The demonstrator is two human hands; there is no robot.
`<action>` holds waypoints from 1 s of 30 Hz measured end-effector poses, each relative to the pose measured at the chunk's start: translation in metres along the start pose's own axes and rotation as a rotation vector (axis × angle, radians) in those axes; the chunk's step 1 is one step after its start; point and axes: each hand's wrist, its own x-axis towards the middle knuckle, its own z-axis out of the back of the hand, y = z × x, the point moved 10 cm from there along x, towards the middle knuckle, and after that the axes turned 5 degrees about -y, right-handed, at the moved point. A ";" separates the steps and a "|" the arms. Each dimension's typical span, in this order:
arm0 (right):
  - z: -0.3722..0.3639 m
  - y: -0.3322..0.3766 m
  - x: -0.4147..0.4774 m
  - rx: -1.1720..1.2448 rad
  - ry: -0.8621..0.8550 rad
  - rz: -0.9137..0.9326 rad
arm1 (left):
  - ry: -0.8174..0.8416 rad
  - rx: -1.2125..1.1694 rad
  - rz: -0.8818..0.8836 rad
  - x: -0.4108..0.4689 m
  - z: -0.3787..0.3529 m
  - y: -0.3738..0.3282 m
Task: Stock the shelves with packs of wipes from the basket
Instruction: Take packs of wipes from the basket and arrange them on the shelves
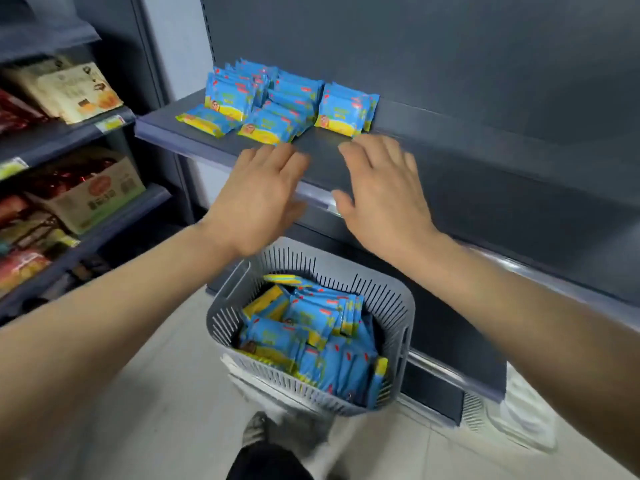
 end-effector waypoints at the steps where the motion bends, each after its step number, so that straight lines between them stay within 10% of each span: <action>1: -0.021 0.001 -0.012 0.021 0.063 0.000 | 0.079 -0.026 0.019 -0.014 -0.021 0.002; 15: -0.295 0.002 -0.158 0.174 0.962 -0.091 | 0.892 -0.061 0.082 -0.174 -0.255 0.039; 30: -0.362 -0.007 -0.176 0.128 1.121 -0.236 | 1.298 -0.250 0.088 -0.213 -0.340 0.036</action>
